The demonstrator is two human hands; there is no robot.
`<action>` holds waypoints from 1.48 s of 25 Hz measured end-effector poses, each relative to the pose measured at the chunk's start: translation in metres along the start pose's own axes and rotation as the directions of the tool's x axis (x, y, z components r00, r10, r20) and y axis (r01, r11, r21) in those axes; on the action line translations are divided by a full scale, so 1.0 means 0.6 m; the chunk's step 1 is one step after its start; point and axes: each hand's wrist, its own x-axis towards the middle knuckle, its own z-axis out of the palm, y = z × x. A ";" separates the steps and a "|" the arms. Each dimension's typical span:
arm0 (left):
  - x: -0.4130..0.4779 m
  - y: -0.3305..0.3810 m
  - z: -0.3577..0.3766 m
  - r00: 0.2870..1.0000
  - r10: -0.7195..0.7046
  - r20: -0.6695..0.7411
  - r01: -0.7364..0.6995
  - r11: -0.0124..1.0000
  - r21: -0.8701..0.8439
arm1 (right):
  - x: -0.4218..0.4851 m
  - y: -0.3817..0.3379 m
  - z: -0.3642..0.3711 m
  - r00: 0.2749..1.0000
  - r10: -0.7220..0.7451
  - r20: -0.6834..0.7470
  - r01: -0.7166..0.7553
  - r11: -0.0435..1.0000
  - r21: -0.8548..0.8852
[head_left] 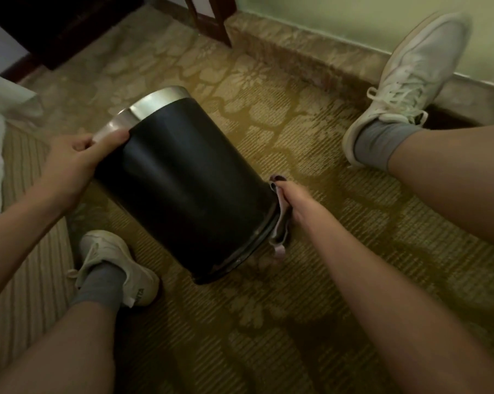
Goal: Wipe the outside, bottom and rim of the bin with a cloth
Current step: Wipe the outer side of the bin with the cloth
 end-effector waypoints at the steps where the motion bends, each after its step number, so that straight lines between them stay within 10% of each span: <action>1: 0.001 0.001 -0.002 1.000 0.009 0.018 -0.009 1.000 0.005 | -0.021 0.000 -0.002 0.999 -0.031 -0.011 0.031 0.999 -0.013; 11: 0.055 0.087 0.057 0.996 -0.022 0.084 0.003 0.975 0.221 | -0.256 0.095 0.000 0.672 -0.735 -0.089 0.652 0.645 -0.397; 23: 0.080 0.107 0.077 0.923 -0.009 0.385 -0.046 0.990 0.133 | -0.055 -0.091 -0.103 0.901 -0.360 -0.243 0.343 0.933 -0.113; 32: 0.100 0.139 0.117 0.969 -0.004 0.249 -0.030 0.991 0.131 | -0.170 0.021 -0.056 0.682 -0.640 -0.354 0.623 0.762 -0.176; 37: 0.100 0.169 0.145 0.972 0.017 0.234 -0.047 0.991 0.124 | -0.167 0.015 -0.070 0.690 -0.596 -0.411 0.610 0.784 -0.114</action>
